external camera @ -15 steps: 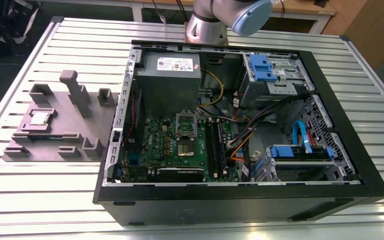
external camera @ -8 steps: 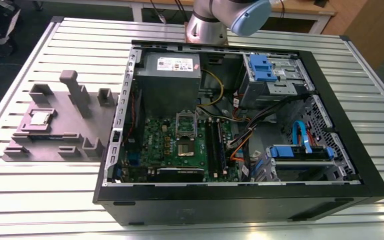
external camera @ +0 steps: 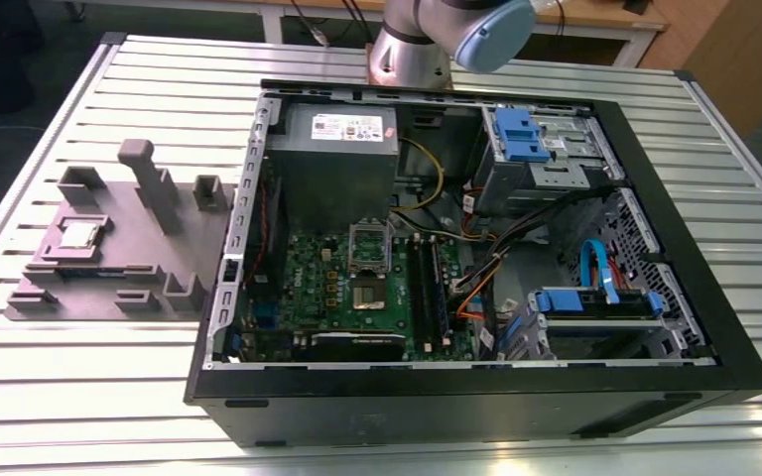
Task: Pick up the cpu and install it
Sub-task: 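Reach for the cpu, then pick up the cpu and move it towards the insertion slot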
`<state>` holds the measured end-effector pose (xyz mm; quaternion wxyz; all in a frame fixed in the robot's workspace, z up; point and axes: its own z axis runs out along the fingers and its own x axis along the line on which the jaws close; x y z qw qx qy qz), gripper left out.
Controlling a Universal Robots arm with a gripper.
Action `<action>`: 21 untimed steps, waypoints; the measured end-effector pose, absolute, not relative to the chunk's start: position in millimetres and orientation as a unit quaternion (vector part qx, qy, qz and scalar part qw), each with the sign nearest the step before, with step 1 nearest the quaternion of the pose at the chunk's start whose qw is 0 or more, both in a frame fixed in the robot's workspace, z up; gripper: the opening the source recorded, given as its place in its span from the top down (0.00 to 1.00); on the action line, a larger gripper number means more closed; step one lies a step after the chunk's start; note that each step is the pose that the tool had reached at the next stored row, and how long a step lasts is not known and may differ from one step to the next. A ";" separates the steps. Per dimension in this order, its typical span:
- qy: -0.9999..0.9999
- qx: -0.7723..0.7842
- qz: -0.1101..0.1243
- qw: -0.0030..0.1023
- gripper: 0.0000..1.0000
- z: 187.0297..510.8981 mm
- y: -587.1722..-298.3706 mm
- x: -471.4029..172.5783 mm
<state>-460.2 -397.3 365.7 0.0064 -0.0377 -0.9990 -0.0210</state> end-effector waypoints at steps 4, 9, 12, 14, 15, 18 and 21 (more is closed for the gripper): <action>-0.999 -0.038 -0.021 0.006 0.90 365.8 -397.2 -462.9; -0.999 -0.038 -0.021 0.006 0.90 365.8 -397.2 -466.2; -0.999 -0.038 -0.021 0.006 0.90 365.8 -397.2 -468.2; -0.999 -0.038 -0.021 0.006 0.90 365.7 -397.2 -469.6; -0.999 -0.038 -0.021 0.006 0.90 365.8 -397.2 -470.2; -0.999 -0.038 -0.021 0.006 0.90 365.7 -397.2 -472.2; -0.999 -0.038 -0.021 0.006 0.90 365.7 -397.2 -474.1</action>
